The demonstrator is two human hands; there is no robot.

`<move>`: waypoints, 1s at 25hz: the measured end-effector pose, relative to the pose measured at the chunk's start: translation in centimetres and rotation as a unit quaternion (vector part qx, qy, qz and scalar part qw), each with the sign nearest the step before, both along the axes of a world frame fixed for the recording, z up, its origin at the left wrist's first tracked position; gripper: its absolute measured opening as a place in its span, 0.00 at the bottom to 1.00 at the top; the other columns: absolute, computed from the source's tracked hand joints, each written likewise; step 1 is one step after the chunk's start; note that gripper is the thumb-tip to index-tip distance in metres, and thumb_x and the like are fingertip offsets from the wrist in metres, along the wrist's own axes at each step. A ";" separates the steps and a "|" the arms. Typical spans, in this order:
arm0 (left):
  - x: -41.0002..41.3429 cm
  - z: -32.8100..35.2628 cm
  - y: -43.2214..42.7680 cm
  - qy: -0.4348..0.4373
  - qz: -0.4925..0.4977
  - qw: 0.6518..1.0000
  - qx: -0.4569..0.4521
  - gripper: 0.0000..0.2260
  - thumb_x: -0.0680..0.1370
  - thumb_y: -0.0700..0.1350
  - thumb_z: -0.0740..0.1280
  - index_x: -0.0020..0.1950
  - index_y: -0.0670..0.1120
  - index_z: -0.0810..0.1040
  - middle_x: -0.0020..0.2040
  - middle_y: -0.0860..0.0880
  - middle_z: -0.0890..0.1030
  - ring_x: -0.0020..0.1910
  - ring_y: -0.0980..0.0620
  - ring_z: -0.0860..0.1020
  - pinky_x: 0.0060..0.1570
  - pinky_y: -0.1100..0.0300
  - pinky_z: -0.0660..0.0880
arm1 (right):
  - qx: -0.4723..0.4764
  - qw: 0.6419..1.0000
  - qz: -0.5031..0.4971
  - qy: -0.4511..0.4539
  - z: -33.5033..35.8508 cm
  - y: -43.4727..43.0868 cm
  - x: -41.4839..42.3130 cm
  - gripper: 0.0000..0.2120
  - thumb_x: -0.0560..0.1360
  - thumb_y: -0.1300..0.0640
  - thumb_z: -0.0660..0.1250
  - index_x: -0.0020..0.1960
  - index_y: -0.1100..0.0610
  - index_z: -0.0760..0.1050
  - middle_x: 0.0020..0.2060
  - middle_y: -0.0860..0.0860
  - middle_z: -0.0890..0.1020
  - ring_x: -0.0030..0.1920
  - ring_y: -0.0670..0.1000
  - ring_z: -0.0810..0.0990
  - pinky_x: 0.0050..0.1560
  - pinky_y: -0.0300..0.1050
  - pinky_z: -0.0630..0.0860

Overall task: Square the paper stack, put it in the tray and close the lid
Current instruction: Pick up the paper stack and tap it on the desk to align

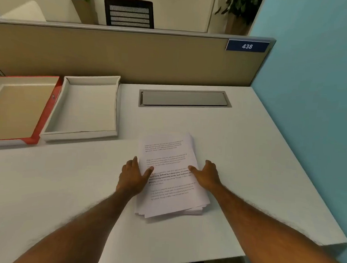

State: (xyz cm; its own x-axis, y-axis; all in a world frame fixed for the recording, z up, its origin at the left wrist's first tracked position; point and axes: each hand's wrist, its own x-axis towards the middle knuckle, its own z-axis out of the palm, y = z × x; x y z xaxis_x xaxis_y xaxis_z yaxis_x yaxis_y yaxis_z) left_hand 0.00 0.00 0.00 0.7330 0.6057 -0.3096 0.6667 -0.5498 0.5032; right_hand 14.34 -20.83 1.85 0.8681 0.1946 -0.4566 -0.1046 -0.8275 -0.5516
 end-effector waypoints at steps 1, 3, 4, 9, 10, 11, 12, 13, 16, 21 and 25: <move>0.4 0.0 -0.2 -0.021 0.021 0.999 -0.022 0.41 0.76 0.66 0.60 0.78 0.40 0.55 0.75 0.40 0.64 0.73 0.40 0.63 0.70 0.44 0.64 | 0.007 1.000 -0.017 0.002 -0.1 0.3 0.2 0.44 0.72 0.39 0.70 0.76 0.64 0.59 0.73 0.60 0.67 0.73 0.61 0.68 0.71 0.56 0.69; 1.1 0.1 -0.7 -0.045 0.055 0.996 -0.057 0.39 0.76 0.63 0.64 0.76 0.38 0.59 0.72 0.38 0.67 0.71 0.39 0.65 0.69 0.45 0.65 | -0.002 0.999 -0.037 0.017 0.0 0.7 0.4 0.40 0.72 0.41 0.71 0.72 0.65 0.63 0.70 0.61 0.71 0.69 0.62 0.72 0.68 0.57 0.72; 1.5 0.3 -0.9 -0.044 0.060 0.995 -0.071 0.37 0.76 0.62 0.65 0.75 0.38 0.61 0.70 0.38 0.68 0.70 0.39 0.67 0.69 0.45 0.66 | -0.006 0.999 -0.035 0.028 0.2 0.9 0.4 0.38 0.72 0.42 0.72 0.71 0.65 0.66 0.68 0.62 0.73 0.67 0.62 0.74 0.67 0.58 0.73; 2.4 0.2 -1.3 -0.042 0.076 0.994 -0.067 0.35 0.75 0.60 0.67 0.72 0.38 0.65 0.68 0.38 0.70 0.68 0.38 0.68 0.67 0.44 0.66 | -0.036 0.998 -0.023 0.039 -0.8 2.4 -0.9 0.33 0.71 0.41 0.71 0.66 0.63 0.72 0.64 0.60 0.74 0.65 0.61 0.75 0.63 0.52 0.76; 2.4 0.3 -1.4 -0.039 0.077 0.994 -0.065 0.34 0.75 0.60 0.67 0.72 0.38 0.65 0.68 0.39 0.70 0.68 0.38 0.68 0.67 0.44 0.67 | -0.049 0.998 -0.032 0.034 -0.9 2.7 -1.1 0.33 0.70 0.41 0.72 0.66 0.62 0.71 0.65 0.60 0.73 0.65 0.60 0.73 0.62 0.52 0.75; 2.4 0.2 -1.3 -0.038 0.077 0.994 -0.063 0.34 0.75 0.60 0.67 0.72 0.39 0.66 0.68 0.39 0.70 0.68 0.38 0.68 0.66 0.44 0.67 | -0.053 0.997 -0.045 0.033 -1.1 2.9 -1.2 0.34 0.70 0.41 0.72 0.66 0.62 0.71 0.65 0.60 0.72 0.66 0.60 0.72 0.61 0.52 0.74; 2.5 0.2 -1.3 -0.033 0.074 0.995 -0.063 0.34 0.75 0.60 0.67 0.71 0.39 0.66 0.67 0.39 0.70 0.68 0.38 0.69 0.66 0.45 0.68 | -0.048 0.996 -0.061 0.045 -1.1 3.1 -1.1 0.34 0.69 0.41 0.72 0.67 0.62 0.70 0.65 0.60 0.72 0.66 0.60 0.72 0.61 0.52 0.74; 2.6 0.2 -1.2 -0.028 0.070 0.995 -0.059 0.34 0.75 0.60 0.68 0.71 0.39 0.66 0.67 0.39 0.70 0.68 0.39 0.69 0.65 0.45 0.69 | -0.038 0.995 -0.078 0.057 -1.2 3.2 -0.8 0.36 0.69 0.41 0.73 0.67 0.62 0.70 0.66 0.60 0.72 0.65 0.60 0.73 0.61 0.52 0.75; 2.8 0.4 -0.9 -0.002 0.051 0.998 -0.042 0.34 0.73 0.58 0.70 0.71 0.39 0.65 0.67 0.40 0.69 0.67 0.39 0.68 0.63 0.46 0.70 | -0.038 0.991 -0.101 0.083 -1.0 3.4 0.2 0.40 0.67 0.37 0.73 0.69 0.61 0.69 0.66 0.60 0.74 0.65 0.60 0.74 0.63 0.53 0.76; 2.8 0.4 -0.9 0.018 0.040 0.999 -0.032 0.35 0.73 0.55 0.72 0.72 0.39 0.63 0.68 0.39 0.67 0.67 0.39 0.68 0.62 0.46 0.70 | -0.001 0.984 -0.128 0.120 -0.7 3.8 0.8 0.37 0.67 0.38 0.73 0.67 0.60 0.71 0.64 0.59 0.74 0.65 0.59 0.72 0.65 0.56 0.74; 2.9 0.5 -0.9 0.023 0.041 0.998 -0.033 0.36 0.73 0.55 0.72 0.73 0.39 0.62 0.68 0.40 0.67 0.67 0.39 0.68 0.62 0.46 0.71 | 0.073 0.973 -0.180 0.127 -0.3 4.3 1.3 0.33 0.67 0.47 0.77 0.64 0.64 0.72 0.61 0.58 0.79 0.59 0.58 0.78 0.60 0.53 0.79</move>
